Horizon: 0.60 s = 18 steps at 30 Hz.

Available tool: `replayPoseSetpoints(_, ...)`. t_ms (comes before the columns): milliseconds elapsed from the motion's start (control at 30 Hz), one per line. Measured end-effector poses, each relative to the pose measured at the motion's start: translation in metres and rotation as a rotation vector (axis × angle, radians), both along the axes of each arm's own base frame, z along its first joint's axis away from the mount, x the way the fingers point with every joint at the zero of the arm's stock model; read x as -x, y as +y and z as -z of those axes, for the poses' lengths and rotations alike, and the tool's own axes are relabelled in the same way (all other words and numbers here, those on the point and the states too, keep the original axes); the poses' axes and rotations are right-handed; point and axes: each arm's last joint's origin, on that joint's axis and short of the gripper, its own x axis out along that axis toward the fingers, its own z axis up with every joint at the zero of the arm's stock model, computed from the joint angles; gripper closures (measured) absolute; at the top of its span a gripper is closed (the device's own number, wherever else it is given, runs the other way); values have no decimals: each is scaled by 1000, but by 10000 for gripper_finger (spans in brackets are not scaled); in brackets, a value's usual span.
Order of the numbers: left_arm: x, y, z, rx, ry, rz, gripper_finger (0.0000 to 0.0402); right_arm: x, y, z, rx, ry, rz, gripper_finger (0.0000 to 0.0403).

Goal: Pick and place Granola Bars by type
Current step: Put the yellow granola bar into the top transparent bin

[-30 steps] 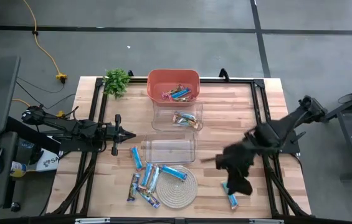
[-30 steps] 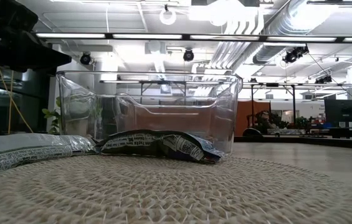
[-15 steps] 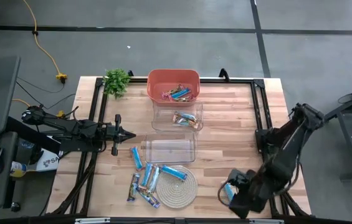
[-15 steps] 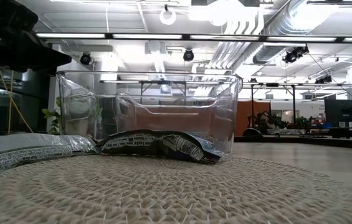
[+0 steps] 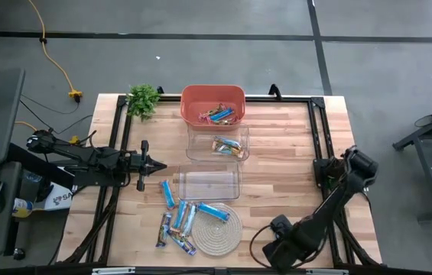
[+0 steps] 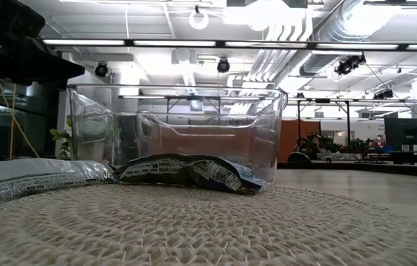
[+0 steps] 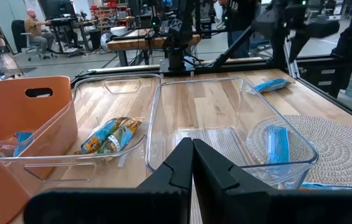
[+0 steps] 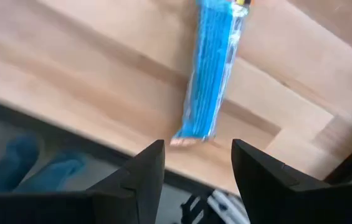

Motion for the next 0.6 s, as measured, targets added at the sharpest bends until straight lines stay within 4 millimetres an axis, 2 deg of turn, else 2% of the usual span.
replayPoseSetpoints(233, 0, 0, 0, 0, 0, 0, 394, -12, -2, 20, 68, 4, 17, 233)
replayPoseSetpoints(433, 0, 0, 0, 0, 0, 0, 394, -18, -7, 25, 90, 16, 32, 233)
replayPoseSetpoints(600, 0, 0, 0, 0, 0, 0, 394, -14, -10, 25, 111, 65, 58, 233)
